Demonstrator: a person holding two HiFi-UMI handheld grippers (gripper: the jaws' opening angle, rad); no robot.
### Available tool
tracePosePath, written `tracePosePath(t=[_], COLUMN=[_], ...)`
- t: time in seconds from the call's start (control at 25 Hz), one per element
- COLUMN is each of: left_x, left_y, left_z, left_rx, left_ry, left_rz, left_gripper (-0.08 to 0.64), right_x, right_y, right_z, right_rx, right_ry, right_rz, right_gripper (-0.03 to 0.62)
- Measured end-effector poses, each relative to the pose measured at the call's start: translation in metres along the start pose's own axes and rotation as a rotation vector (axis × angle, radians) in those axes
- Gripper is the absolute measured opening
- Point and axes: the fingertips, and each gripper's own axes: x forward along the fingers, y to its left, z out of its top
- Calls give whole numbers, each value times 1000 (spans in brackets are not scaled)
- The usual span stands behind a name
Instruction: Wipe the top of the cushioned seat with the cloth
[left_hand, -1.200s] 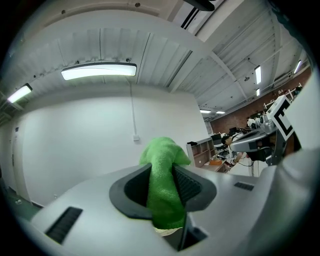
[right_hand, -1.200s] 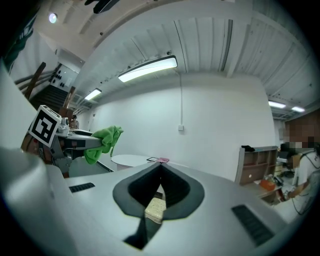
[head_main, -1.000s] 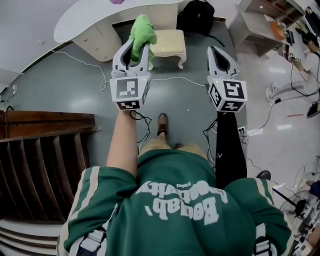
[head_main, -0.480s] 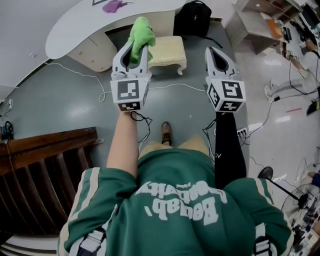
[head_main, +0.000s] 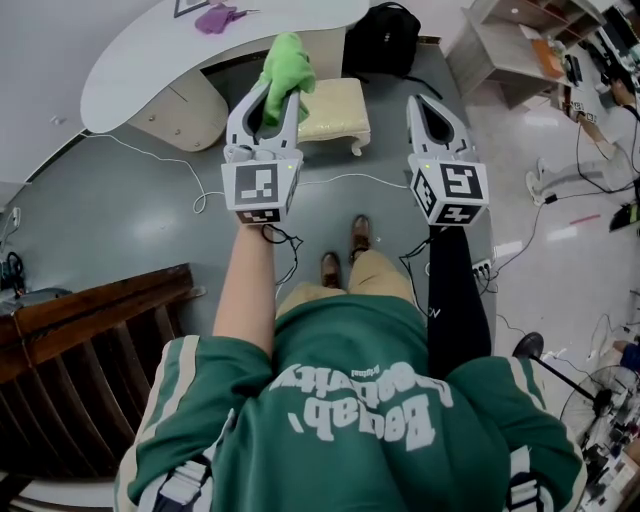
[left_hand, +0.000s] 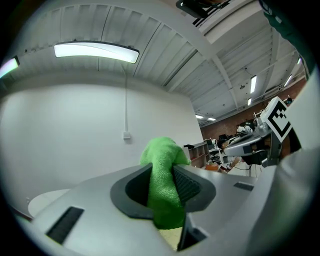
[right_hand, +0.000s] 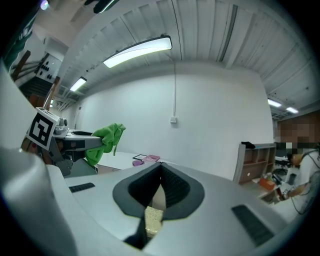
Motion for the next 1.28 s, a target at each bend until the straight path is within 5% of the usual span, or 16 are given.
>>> tracePosePath(t=[0.76,1.28], left_x=[195,287], left_y=[4,-30], left_z=[-38,-106], left_rx=[26,-6], left_ry=[73,200], left_rz=[12,-29], left_gripper=[121,124], right_x=[178,252], right_y=[-123,-182], right_z=[3,-54], right_rx=[47,115], right_ry=[-21,55], right_rz=[87,123], right_gripper=[8,8])
